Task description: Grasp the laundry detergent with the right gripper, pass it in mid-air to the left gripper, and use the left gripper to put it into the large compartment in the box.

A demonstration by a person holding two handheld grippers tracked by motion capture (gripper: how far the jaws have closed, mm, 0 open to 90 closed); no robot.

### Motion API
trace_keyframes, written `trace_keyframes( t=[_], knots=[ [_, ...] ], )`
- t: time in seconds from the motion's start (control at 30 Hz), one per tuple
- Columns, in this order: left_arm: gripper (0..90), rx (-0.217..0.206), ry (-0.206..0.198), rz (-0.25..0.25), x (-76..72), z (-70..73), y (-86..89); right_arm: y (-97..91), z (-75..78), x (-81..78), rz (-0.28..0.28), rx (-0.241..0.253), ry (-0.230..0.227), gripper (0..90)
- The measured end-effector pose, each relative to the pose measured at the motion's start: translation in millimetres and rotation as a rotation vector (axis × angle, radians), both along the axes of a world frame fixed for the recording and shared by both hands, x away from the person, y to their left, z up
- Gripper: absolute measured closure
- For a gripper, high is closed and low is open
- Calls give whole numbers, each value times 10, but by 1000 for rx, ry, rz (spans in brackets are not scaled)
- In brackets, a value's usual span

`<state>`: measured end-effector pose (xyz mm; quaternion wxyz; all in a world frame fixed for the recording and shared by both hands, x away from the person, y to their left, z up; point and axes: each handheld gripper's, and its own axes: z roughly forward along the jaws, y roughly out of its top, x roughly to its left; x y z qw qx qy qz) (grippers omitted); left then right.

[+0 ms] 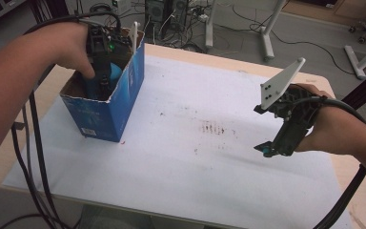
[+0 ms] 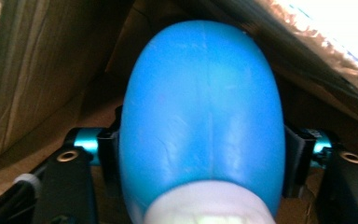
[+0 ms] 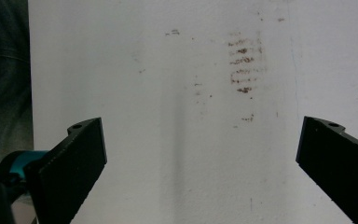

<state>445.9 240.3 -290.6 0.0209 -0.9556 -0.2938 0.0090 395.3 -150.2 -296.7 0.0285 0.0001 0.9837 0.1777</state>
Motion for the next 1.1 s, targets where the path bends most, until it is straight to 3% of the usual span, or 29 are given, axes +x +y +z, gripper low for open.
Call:
trace_keyframes(
  t=[0.23,0.47,0.63,0.7,0.9,1.1],
  knots=[
    [235,4,-26,19,-10,105,21,-13,6,-7,2,0,-1,7],
    [218,10,-35,19,-23,285,-5,-30,24,-19,-2,6,-3,7],
    [216,11,-50,5,-78,494,-56,-66,37,-8,-8,15,-2,7],
    [169,26,-62,-5,-111,599,-88,-87,50,2,-13,20,-2,7],
    [155,12,-74,-54,-214,913,-220,-142,99,33,-23,29,-8,7],
    [112,0,-79,-134,-309,1103,-426,-197,166,72,-38,30,-15,7]
  ],
)
